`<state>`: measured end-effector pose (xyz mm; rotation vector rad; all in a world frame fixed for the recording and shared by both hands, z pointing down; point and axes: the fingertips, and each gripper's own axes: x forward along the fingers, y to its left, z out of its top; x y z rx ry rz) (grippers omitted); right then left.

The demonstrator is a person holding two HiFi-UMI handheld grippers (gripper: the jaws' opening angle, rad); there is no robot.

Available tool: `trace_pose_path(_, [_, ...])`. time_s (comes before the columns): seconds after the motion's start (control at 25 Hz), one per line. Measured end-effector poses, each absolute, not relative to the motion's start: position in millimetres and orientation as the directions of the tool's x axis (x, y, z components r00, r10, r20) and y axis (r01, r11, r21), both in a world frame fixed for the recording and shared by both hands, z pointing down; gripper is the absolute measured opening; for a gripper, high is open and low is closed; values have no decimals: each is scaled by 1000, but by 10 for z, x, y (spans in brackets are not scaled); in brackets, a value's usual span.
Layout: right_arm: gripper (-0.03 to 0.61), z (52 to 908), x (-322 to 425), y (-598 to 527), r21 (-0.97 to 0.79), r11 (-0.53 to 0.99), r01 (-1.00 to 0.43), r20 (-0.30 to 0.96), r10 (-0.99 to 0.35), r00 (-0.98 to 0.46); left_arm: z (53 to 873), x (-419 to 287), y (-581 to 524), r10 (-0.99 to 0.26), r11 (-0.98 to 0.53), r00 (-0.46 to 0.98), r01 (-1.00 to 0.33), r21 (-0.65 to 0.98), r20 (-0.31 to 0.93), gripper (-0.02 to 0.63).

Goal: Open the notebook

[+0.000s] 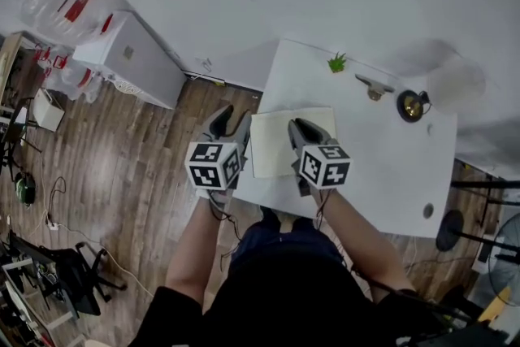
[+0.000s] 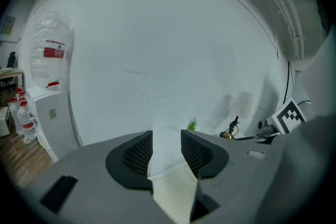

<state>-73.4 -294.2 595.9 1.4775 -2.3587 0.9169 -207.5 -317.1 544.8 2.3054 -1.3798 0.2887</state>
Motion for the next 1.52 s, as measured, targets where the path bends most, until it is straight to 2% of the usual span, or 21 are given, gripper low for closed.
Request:
trace_pose_path(0.36, [52,4550,48,-3225,-197,320,-927,246,-899,-363,4459,-1706,-3291,-834,-456,501,-862,222,230,162])
trace_pose_path(0.68, [44,3491,422,-3111,17,305,-952,31,-952,-305,3649,-1342,-3181,-840,-514,534,-840,175,95,156])
trace_pose_path(1.04, [38,3056,683,-2984,143,258,-955,-70,-960,-270,3306,-1040,-3090,-833,-541,551,-830,138,43,150])
trace_pose_path(1.24, [38,3006,815,-3015,146,244,-959,-82,-963,-258,3235,-1008,-3131,-845,-527,534,-841,121,31,149])
trace_pose_path(1.52, [38,2939,912,-3026,138,243,-960,-88,-963,-256,2995,-1325,-3231,-914,-405,404,-914,25,-22,147])
